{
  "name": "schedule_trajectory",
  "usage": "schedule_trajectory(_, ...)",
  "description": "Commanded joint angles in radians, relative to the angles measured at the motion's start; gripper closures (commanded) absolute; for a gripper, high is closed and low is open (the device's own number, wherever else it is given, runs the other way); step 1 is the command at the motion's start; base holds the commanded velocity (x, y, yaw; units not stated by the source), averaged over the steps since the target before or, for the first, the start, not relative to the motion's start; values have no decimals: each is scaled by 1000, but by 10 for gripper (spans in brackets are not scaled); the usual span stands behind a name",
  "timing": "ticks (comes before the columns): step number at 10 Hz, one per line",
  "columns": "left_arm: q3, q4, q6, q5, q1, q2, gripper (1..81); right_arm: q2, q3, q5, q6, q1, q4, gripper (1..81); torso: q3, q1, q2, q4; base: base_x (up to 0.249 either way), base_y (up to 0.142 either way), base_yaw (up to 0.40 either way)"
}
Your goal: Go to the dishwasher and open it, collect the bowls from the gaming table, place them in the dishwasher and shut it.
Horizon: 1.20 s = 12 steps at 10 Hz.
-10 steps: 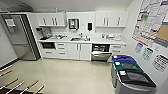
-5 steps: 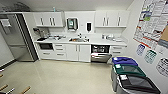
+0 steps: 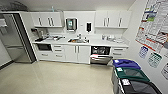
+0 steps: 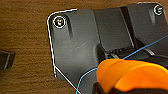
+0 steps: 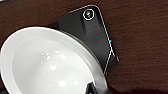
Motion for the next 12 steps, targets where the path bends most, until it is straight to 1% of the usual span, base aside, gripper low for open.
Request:
schedule_trajectory(1, -5, 6, 8, 57, -51, -1, 811, -16, 3, -50, -3, 43, -7, 811, 0, 0, 0, 0, 183, 0, 0)
schedule_trajectory(12, -5, 9, 8, 57, -51, 1, 811, -18, 3, -50, -3, 41, -7, 811, 0, 0, 0, 0, 179, 0, 0)
